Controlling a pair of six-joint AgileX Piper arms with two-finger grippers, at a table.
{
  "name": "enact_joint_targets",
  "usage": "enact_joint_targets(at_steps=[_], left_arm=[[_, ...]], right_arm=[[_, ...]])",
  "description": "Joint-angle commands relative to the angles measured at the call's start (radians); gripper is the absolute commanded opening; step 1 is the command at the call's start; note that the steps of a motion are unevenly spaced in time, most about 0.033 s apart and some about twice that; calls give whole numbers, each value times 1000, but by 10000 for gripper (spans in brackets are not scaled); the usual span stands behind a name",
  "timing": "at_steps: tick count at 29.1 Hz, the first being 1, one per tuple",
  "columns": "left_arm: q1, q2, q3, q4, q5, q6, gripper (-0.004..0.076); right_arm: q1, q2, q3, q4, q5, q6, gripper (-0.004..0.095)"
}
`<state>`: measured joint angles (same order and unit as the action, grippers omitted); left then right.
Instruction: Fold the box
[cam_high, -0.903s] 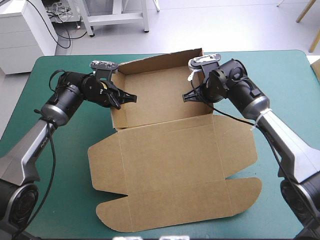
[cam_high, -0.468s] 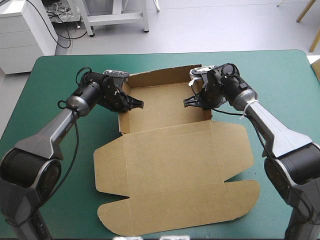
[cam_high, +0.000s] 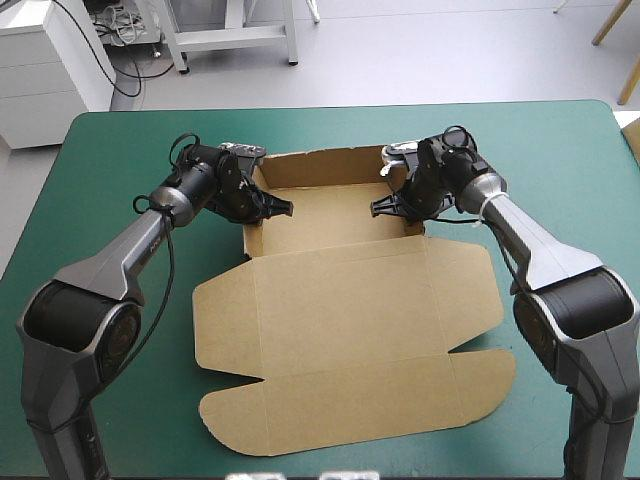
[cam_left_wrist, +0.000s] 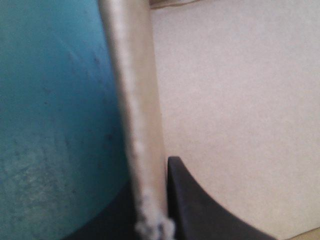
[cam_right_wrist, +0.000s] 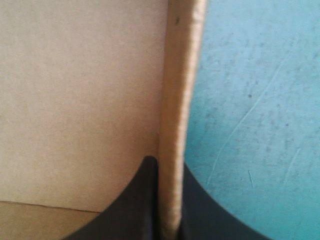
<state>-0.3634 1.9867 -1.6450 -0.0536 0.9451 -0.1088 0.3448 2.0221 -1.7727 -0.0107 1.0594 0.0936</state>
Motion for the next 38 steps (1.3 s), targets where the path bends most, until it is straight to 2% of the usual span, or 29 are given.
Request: enact_joint_targets(at_steps=[1,4,7,10,14,20,25,38], left_arm=[[-17,24,-8,5,-21,141,47],[-17,24,-66,5,19,151,155],[-17,24,-143,5,63,151,306],[-17,24,-217,11,119,151,395],[-17,24,-311,17,204,147,402],[-17,20,-452,33,329,144,402],[-17,-20,-533,54,329,144,402],[-17,-269,-536,46,331,157,402]], right_arm=[[-5,-2,-22,-26,-80,-55,-3],[-5,-2,-68,-26,-54,-55,76],[-5,-2,-142,-26,-13,-55,219],[-5,-2,-215,-37,41,-55,329],[-5,-2,-304,-45,110,-61,390],[-5,-45,-347,-27,110,-63,399],[-5,-100,-347,-29,110,-63,399],[-5,-240,-345,-36,110,-63,399]])
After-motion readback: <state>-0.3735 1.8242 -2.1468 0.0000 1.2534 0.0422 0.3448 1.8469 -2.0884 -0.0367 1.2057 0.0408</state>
